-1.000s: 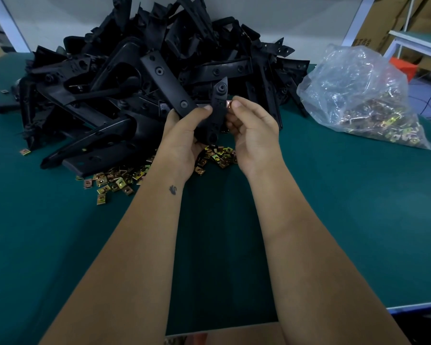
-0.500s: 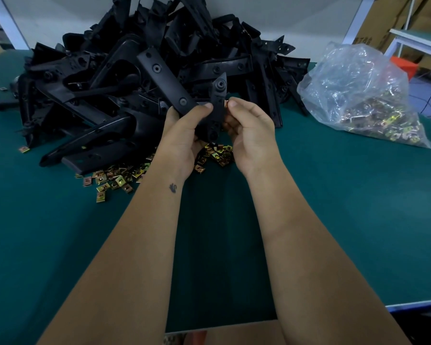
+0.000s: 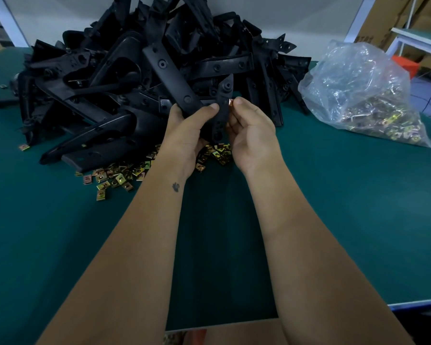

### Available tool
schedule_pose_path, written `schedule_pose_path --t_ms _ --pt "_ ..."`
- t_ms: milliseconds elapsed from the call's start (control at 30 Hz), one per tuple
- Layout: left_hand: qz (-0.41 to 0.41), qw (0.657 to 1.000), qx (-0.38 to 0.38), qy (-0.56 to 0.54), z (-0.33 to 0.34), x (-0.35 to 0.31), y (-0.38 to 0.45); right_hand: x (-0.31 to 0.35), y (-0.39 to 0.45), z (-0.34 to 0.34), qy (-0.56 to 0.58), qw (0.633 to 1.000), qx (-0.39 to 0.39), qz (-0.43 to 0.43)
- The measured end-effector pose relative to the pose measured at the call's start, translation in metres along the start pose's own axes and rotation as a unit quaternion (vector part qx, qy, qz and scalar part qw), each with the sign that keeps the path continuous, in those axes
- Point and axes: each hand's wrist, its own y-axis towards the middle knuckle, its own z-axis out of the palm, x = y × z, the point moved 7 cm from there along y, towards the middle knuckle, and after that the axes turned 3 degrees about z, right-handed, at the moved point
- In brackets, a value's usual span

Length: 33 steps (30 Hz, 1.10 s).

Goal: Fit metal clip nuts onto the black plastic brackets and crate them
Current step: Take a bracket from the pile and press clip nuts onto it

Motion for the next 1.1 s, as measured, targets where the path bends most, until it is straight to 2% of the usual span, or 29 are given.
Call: schedule_pose_path --t_ms 467,1100 --pt "0.046 0.996 0.021 0.068 0.000 -0.004 -0.002 0.006 -0.009 0.005 0.012 1.000 0.001 -0.017" --pt "0.054 0.996 0.026 0.072 0.000 0.000 0.001 0.007 -0.016 0.009 0.000 0.999 -0.028 -0.032"
